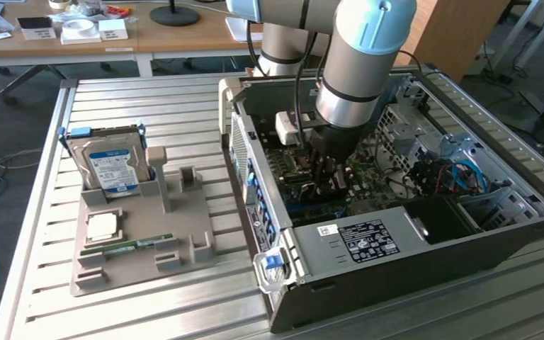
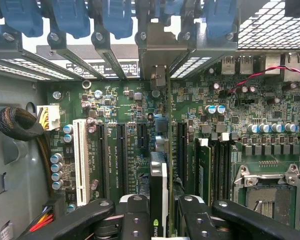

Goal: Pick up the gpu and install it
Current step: 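Insert the gpu into the slot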

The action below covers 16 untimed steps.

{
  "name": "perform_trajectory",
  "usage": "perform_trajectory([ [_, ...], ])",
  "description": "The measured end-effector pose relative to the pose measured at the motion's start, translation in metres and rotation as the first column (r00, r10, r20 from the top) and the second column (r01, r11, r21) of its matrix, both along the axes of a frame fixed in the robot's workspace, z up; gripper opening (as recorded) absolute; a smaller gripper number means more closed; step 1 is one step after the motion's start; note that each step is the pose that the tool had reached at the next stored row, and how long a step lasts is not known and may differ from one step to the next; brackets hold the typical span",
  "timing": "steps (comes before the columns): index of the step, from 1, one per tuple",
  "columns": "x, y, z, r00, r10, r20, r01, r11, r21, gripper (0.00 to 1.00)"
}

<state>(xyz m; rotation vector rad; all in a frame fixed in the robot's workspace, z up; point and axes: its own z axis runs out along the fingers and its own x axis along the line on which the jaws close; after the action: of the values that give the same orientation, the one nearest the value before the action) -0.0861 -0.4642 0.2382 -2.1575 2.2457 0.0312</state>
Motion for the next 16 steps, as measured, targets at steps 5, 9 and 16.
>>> perform_trajectory([
  [5,0.0,0.0,0.0,1.0,0.0,0.0,0.0,1.0,0.0,0.27],
  [9,-0.0002,0.0002,-0.0004,1.0,-0.001,0.0004,0.001,1.0,0.0007,0.33],
  [16,0.0,0.0,0.0006,1.0,0.0,-0.0001,0.0,1.0,-0.0002,0.4],
])
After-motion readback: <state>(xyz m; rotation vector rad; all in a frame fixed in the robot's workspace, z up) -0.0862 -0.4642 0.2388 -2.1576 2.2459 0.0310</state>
